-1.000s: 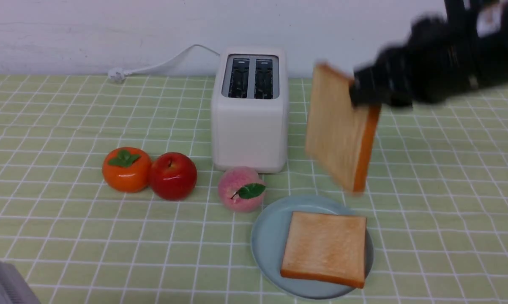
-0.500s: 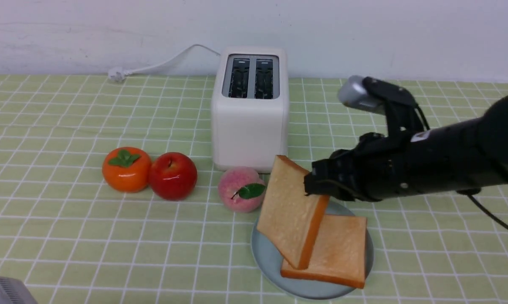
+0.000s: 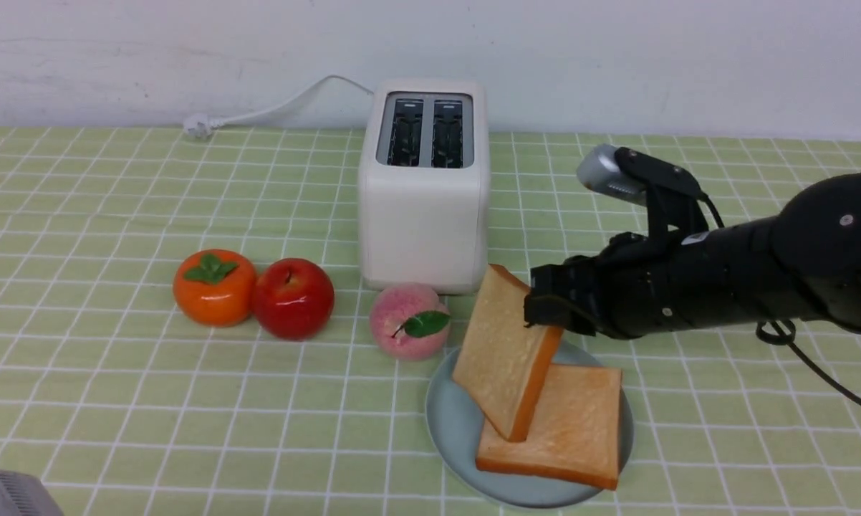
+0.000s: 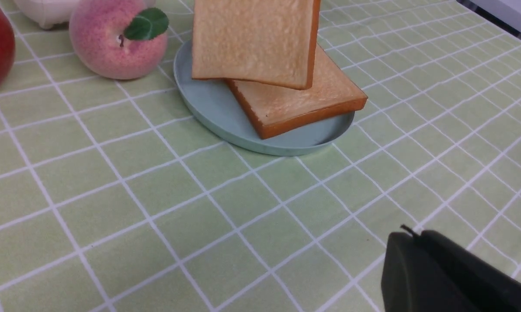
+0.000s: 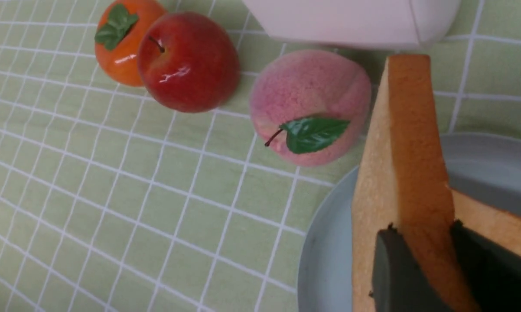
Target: Take toasted bread from bread machine on green coffee tablecloth place on plate.
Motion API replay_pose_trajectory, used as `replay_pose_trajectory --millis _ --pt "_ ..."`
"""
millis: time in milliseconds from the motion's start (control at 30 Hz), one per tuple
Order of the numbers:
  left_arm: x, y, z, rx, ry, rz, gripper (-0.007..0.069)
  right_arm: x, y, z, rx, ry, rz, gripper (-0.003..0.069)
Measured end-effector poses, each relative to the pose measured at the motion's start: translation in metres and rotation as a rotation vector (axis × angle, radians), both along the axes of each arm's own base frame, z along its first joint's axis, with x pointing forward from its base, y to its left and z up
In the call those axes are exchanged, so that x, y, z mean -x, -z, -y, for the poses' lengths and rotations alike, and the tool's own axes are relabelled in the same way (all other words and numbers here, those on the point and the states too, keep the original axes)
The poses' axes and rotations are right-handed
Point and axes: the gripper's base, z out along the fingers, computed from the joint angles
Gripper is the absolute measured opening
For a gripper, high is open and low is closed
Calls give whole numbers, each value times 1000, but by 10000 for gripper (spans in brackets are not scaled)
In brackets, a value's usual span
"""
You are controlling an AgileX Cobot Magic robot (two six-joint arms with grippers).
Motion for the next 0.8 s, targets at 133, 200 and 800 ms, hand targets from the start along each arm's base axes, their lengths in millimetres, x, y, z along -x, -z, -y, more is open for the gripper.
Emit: replay_pose_trajectory --millis 133,200,800 --pt "0 0 0 0 0 0 13 2 2 -1 20 -34 -13 310" --pt "0 0 0 0 0 0 13 3 1 3 67 -64 3 416" --pt "0 0 0 0 0 0 9 134 -106 85 224 -52 28 144"
